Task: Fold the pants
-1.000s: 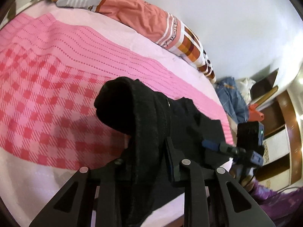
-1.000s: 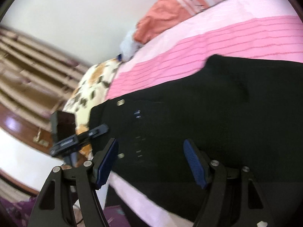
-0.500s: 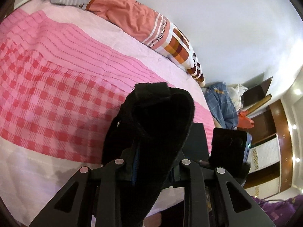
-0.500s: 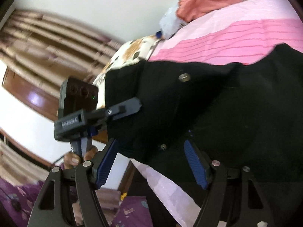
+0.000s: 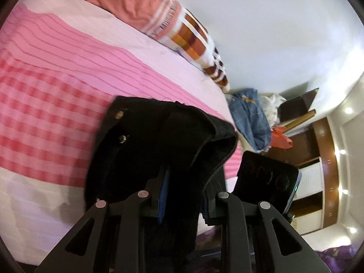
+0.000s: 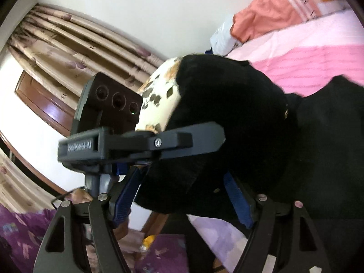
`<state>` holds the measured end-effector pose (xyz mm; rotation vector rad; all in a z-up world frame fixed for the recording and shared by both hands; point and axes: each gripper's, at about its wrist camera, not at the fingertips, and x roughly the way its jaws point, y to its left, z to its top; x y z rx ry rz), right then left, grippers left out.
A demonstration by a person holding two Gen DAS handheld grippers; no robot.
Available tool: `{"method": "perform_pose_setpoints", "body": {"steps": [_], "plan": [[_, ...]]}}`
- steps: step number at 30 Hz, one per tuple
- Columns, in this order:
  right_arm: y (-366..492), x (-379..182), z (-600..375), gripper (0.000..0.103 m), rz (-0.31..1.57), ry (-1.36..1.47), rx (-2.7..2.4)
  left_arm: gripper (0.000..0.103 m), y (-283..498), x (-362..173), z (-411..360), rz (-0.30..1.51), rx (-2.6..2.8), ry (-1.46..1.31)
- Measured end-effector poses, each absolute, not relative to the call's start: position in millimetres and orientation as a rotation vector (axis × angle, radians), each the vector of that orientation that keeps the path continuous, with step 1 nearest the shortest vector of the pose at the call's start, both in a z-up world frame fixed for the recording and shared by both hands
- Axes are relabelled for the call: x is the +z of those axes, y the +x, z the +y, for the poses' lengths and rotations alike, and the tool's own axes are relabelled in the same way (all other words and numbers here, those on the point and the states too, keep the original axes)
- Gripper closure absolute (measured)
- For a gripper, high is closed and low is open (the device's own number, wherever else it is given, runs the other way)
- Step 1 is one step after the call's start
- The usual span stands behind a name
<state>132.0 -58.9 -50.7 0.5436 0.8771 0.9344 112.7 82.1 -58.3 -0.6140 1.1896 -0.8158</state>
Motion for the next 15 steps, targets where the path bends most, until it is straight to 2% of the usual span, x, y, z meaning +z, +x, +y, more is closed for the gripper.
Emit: {"method": "perform_pose_setpoints", "body": {"steps": [10,15], "plan": [[106,-35,-217,0.036,0.733,0.809,0.856,0.078,106,-40,-69,1.191,-1.043,-0.640],[95,-54,-282,0.036,0.727,0.853,0.756,0.081,89,-50,-162,1.208,-1.143,-0.503]]}}
